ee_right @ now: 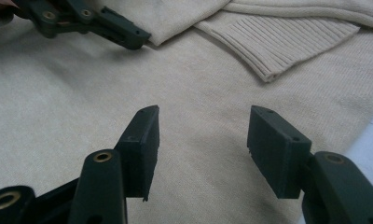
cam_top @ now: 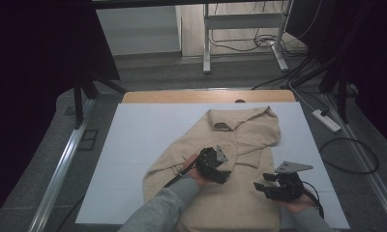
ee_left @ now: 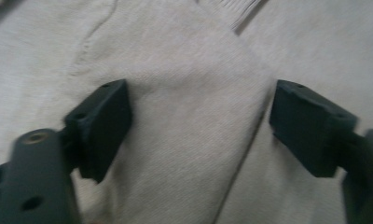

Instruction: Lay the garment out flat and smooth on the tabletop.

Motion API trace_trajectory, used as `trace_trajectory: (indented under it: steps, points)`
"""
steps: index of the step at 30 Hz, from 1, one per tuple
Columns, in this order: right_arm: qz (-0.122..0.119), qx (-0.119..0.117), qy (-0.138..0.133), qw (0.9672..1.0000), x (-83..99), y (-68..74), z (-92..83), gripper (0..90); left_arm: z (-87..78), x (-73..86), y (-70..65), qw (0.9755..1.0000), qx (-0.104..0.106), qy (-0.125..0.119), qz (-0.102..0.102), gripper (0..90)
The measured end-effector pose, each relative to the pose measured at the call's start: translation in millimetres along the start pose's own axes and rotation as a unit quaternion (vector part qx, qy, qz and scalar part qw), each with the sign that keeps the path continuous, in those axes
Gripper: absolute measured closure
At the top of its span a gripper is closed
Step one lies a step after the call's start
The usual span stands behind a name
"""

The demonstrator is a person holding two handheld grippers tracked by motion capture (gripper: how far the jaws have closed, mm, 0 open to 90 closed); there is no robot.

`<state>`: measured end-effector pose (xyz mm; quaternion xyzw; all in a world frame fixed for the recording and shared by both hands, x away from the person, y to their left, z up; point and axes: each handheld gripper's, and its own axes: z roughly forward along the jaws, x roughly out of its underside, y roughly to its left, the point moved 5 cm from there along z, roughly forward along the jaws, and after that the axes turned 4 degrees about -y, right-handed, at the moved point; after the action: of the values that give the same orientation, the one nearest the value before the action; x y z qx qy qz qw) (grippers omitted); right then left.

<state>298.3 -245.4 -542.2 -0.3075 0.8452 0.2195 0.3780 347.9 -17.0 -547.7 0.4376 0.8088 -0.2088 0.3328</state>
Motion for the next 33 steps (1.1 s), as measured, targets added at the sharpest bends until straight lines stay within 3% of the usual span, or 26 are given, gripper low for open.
trace_trajectory:
  steps: [3,9,12,15,21,26,33]
  points:
    - [0.000,0.000,0.001,1.0000,0.1,-0.1,0.2,43.6,9.0,-0.4,-1.0,0.9999,-0.005,0.014,0.007,33.2]
    - [0.000,0.002,0.003,1.0000,0.8,-0.6,0.9,43.7,17.8,-1.8,-1.2,0.9991,-0.027,0.022,0.023,64.8]
    - [0.000,0.002,0.005,1.0000,1.3,0.1,1.8,43.6,20.2,-0.3,-2.0,0.9973,-0.053,0.030,0.042,78.4]
    - [-0.001,0.002,0.005,1.0000,1.3,0.3,1.7,43.6,20.3,0.4,-2.8,0.9946,-0.077,0.033,0.060,81.1]
    - [-0.001,0.002,0.004,1.0000,1.2,0.4,1.4,43.6,13.8,0.8,2.9,0.9923,-0.100,0.028,0.067,81.9]
    - [-0.001,0.004,0.002,1.0000,0.8,-0.6,0.7,43.6,2.9,-0.3,11.2,0.9969,-0.064,0.011,0.043,82.2]
    - [0.001,0.006,0.001,1.0000,0.5,-0.8,0.2,43.6,-13.4,-4.0,22.7,0.9985,-0.048,-0.019,0.016,82.6]
